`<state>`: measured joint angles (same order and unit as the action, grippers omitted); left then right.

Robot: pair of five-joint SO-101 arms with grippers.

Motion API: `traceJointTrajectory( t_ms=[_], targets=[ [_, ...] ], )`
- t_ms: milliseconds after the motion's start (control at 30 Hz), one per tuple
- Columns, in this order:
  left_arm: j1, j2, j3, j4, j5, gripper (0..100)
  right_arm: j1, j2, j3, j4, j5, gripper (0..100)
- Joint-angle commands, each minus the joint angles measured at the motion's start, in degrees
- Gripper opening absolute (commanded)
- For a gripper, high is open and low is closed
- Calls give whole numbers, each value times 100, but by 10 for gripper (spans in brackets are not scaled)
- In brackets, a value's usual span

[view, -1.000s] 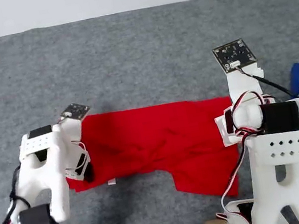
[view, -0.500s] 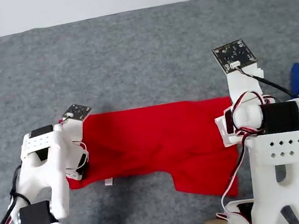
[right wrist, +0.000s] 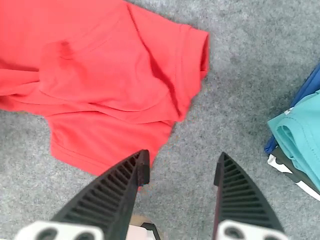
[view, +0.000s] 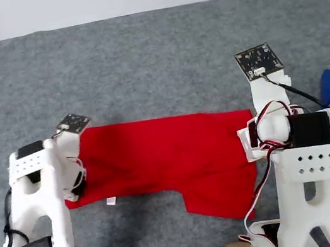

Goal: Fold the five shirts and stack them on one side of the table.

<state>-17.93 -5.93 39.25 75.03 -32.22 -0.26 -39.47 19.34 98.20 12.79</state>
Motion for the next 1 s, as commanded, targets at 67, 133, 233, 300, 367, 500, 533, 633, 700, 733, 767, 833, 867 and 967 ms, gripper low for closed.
traceJointTrajectory(
  t_ms=[67, 133, 233, 300, 367, 500, 533, 633, 700, 733, 767, 833, 867, 967],
  targets=[
    [-246, -158, -110, 70, -264, 69, 66, -127, -299, 22, 62, 213],
    [-246, 26, -145, -9, -246, 102, 66, -127, -299, 4, 62, 213],
    [-229, 141, -198, 18, -246, 116, 66, -127, -299, 13, 62, 213],
    [-211, 105, -356, 202, -237, 119, 66, -127, -290, 22, 62, 213],
    [-202, -18, -629, 484, -229, 119, 66, -127, -281, 22, 62, 213],
    [35, -396, -1086, 976, -211, 119, 48, -127, -273, 13, 53, 213],
    [185, -501, -1121, 1064, -141, 119, 40, -127, -273, 4, 44, 213],
    [844, -730, -1103, 1160, 290, 119, 40, -127, -273, -13, 26, 213],
    [1451, -765, -980, 1090, 659, 118, 40, -127, -273, -13, 26, 213],
    [1758, -756, -901, 967, 853, 118, 40, -127, -273, -13, 26, 213],
    [2057, -756, -778, 791, 1073, 117, 40, -127, -273, -4, 26, 213],
    [2576, -747, -532, 360, 1486, 117, 40, -127, -273, 22, 26, 213],
    [2804, -747, -418, 167, 1653, 117, 40, -127, -273, 22, 26, 213],
    [3297, -747, -251, -255, 2084, 117, 66, -127, -273, 40, 26, 212]
  ],
)
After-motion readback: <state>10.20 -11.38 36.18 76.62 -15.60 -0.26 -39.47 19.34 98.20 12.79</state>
